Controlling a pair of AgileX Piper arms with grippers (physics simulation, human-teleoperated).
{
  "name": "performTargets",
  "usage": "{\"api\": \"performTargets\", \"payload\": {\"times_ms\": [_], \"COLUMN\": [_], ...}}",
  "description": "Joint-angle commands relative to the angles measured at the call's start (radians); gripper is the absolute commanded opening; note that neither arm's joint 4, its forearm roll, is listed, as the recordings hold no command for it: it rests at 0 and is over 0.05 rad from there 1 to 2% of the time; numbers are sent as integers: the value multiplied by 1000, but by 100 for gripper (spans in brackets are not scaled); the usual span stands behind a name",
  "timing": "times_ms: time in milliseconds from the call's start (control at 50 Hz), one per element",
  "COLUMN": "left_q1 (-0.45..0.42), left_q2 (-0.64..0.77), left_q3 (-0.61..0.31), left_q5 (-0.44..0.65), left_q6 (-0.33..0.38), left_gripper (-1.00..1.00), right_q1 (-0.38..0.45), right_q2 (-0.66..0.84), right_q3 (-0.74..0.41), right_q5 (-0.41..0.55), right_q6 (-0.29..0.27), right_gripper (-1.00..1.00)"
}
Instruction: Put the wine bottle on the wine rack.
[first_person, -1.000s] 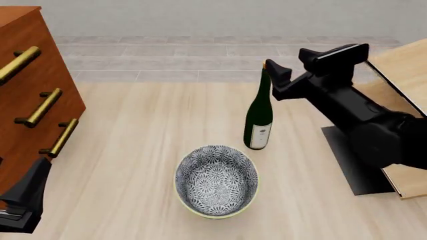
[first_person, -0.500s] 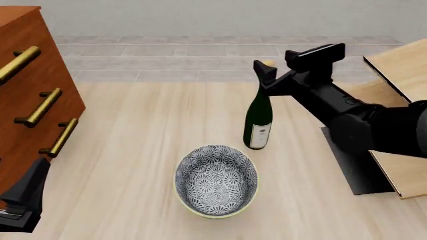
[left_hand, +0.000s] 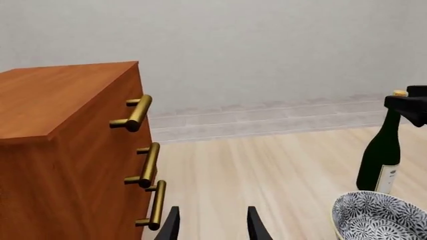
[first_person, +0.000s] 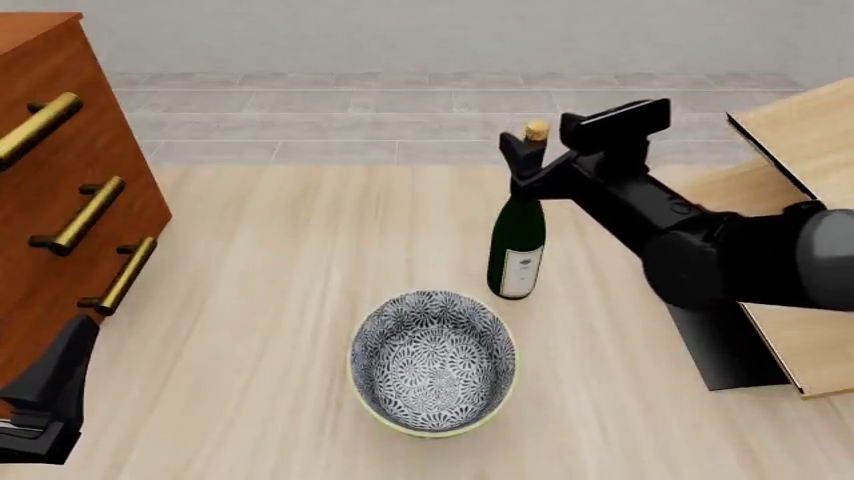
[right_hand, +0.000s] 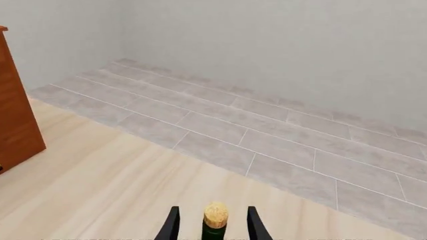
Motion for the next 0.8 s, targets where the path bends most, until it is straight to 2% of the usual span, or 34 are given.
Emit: {"api": "performTargets", "payload": {"times_ms": [20,560,580,800], "left_q1": [2,7,5,10], "left_q2": [0,0,0,0], "left_q3": [0,0,0,0], "left_q5": [1,-4,-4,-6], "left_q6": [-2,-7,-6,-8], "left_gripper": [100,100,100,100], "right_q1": [-3,3,3,8], "right_q2": [28,66,61,55], "right_q3": [-7,-24,-23,-22], "right_q5": [-7,-3,-1,0], "right_q6": [-1,15,14,6], "right_gripper": [100,100,-100,-100]}}
